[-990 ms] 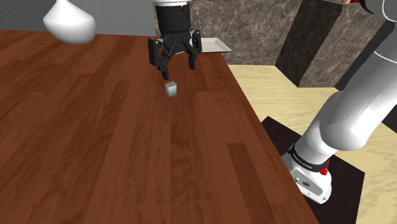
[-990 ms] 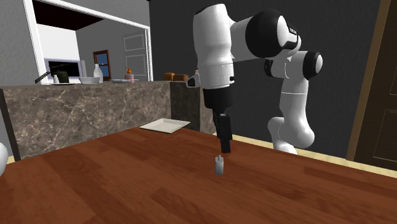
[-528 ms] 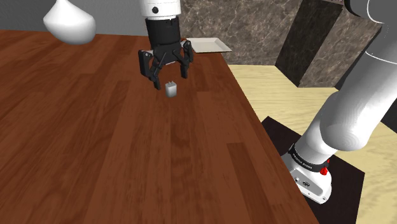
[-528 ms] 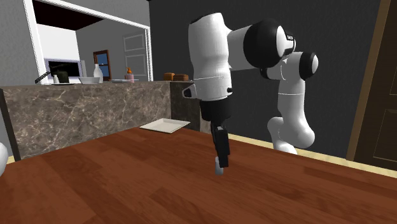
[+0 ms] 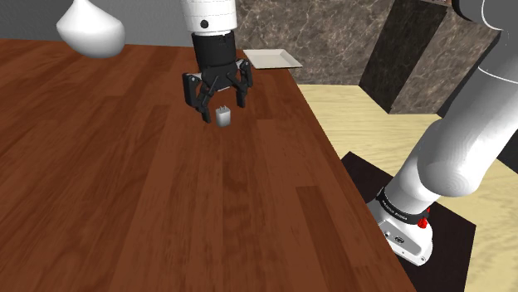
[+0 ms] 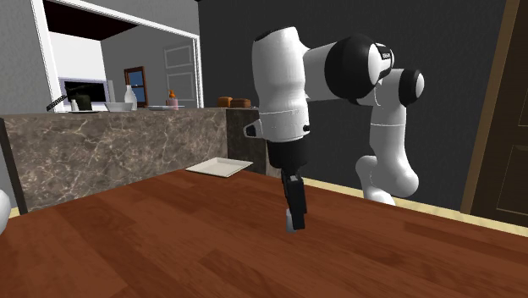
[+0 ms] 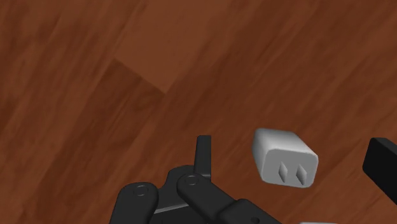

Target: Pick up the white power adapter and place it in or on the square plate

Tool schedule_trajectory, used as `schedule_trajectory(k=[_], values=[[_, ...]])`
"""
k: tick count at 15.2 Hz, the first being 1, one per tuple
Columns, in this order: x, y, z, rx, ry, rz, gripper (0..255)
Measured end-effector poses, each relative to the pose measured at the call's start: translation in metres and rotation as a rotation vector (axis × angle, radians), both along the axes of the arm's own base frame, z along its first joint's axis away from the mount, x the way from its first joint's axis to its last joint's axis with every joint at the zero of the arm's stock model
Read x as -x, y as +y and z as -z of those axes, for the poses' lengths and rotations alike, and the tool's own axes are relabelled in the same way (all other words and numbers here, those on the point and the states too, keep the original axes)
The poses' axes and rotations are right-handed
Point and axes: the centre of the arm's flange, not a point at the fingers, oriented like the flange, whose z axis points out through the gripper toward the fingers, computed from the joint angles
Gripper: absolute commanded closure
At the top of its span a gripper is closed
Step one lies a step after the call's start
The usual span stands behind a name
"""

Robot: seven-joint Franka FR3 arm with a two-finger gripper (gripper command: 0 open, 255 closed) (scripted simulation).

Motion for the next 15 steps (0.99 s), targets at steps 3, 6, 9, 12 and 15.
schedule_trajectory(k=[3, 6, 9, 12, 15], values=[[0.0, 0.0, 0.0, 0.0, 0.0, 0.0, 255], [0.0, 0.0, 0.0, 0.0, -0.001, 0.001, 255], [0.0, -0.001, -0.001, 0.0, -0.001, 0.001, 255], [0.0, 0.0, -0.001, 0.0, -0.001, 0.001, 255], [0.0, 0.0, -0.012, 0.0, 0.0, 0.0, 255]])
